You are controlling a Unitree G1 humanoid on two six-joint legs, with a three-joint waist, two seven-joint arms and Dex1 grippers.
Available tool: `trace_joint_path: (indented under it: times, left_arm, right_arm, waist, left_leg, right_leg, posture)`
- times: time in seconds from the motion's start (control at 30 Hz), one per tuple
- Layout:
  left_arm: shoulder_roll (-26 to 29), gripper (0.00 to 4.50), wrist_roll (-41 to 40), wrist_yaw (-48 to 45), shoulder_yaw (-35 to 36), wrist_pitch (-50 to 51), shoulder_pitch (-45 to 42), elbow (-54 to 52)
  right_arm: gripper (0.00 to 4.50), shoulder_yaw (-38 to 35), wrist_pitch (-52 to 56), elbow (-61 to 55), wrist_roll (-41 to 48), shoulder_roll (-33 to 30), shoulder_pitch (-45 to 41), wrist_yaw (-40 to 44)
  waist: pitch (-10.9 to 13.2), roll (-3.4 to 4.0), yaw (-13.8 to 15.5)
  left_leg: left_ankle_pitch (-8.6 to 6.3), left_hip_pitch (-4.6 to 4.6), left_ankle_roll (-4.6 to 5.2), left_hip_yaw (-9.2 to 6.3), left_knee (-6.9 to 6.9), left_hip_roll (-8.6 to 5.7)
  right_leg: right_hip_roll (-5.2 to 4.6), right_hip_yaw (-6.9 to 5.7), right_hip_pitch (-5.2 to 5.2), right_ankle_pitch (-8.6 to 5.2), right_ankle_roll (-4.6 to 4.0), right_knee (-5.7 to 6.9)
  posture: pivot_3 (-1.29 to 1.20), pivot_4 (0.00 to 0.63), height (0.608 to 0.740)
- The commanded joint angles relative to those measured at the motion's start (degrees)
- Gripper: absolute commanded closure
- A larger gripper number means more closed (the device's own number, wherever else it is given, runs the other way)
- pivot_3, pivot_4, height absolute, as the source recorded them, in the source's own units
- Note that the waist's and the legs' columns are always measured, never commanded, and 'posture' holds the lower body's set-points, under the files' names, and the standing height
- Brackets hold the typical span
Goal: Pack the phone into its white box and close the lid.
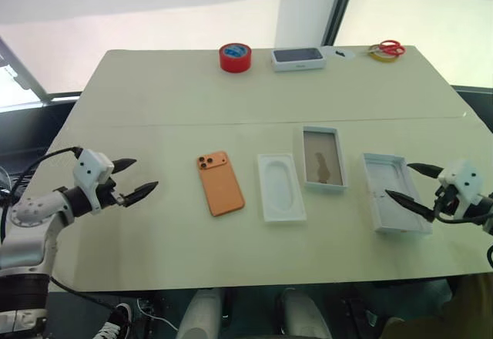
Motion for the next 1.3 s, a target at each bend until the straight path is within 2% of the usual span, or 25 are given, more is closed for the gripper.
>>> trace_joint_path:
  times: [0.03,0.23,0.53,0.8,1.03,1.1,1.23,1.3]
  left_arm:
    - [0.28,0.01,-1.1,-0.22,1.78,-0.94,0.14,-2.01]
    - [0.02,0.01,-1.24,0.49,1.03,0.33,-0.5,-2.83]
    - [-0.59,0.01,-2.41,-1.6,1.38,-1.18,-0.61,-2.59]
    - [-0.76,0.01,1.03,1.55,-3.71,2.1,-2.17,-8.09]
    - [-2.83,0.01,0.35,7.65,-7.85,13.9,-5.42,-17.14]
    - [-3.99,0.01,-2.99,7.82,-9.79,20.74,-6.85,-19.65]
    - [-12.39,0.01,-12.04,15.85,-9.34,38.23,-13.04,-21.09]
    - [-14.49,0.01,-15.04,17.8,-10.09,45.48,-14.57,-22.75]
  right_arm:
    - [0.0,-3.19,-1.53,1.66,1.13,-2.47,0.28,0.99]
    - [0.0,-4.08,-3.01,6.02,0.61,-4.11,-0.91,1.4]
    - [0.0,-3.51,-2.86,5.35,0.34,-4.43,-1.22,1.02]
    - [0.0,-2.21,-0.93,-0.12,0.88,-2.27,-3.19,-1.18]
    - [0.0,0.41,3.72,-11.36,1.48,0.44,-2.28,-2.51]
    - [0.0,2.13,5.9,-17.15,2.35,1.78,-2.04,-2.6]
    - [0.0,5.31,10.07,-24.89,3.18,4.08,-4.36,-3.4]
    - [0.0,7.32,11.17,-28.6,2.86,4.36,-4.29,-2.62]
  waist:
    - [0.0,0.01,0.0]
    - [0.0,0.06,-0.14]
    - [-0.02,0.1,-0.15]
    - [-0.02,0.17,-0.11]
    - [-0.01,0.19,0.11]
    - [-0.01,0.19,0.12]
    - [0.0,0.17,0.22]
    - [0.01,0.15,0.28]
  left_leg:
    - [0.0,0.0,0.0,0.0,0.0,0.0]
    - [0.0,0.0,0.0,0.0,0.0,0.0]
    - [0.0,0.0,0.0,0.0,-0.01,0.0]
    - [0.0,0.0,0.0,0.0,0.0,0.0]
    - [0.0,-0.02,0.0,0.0,0.0,0.0]
    - [0.0,-0.02,0.0,0.0,0.0,0.0]
    - [0.01,-0.02,0.01,-0.01,0.16,0.0]
    - [0.01,-0.02,0.02,-0.01,0.27,0.0]
  right_leg:
    - [0.0,0.0,0.0,0.0,0.0,-0.01]
    - [0.0,0.01,0.0,0.0,0.0,-0.01]
    - [0.0,0.01,0.0,0.0,-0.01,-0.02]
    - [0.0,0.03,0.01,0.0,-0.01,-0.02]
    - [0.0,0.01,0.0,0.0,0.01,-0.02]
    - [0.01,0.0,0.0,0.01,0.02,-0.01]
    - [0.03,-0.03,0.03,0.02,0.04,0.09]
    - [0.03,-0.04,0.05,0.03,0.06,0.12]
  posture:
    - [0.0,0.15,0.738]
    - [0.0,0.15,0.738]
    - [0.0,0.15,0.738]
    - [0.0,0.15,0.738]
    - [0.0,0.15,0.738]
    - [0.0,0.15,0.738]
    - [0.0,0.15,0.738]
    - [0.0,0.15,0.738]
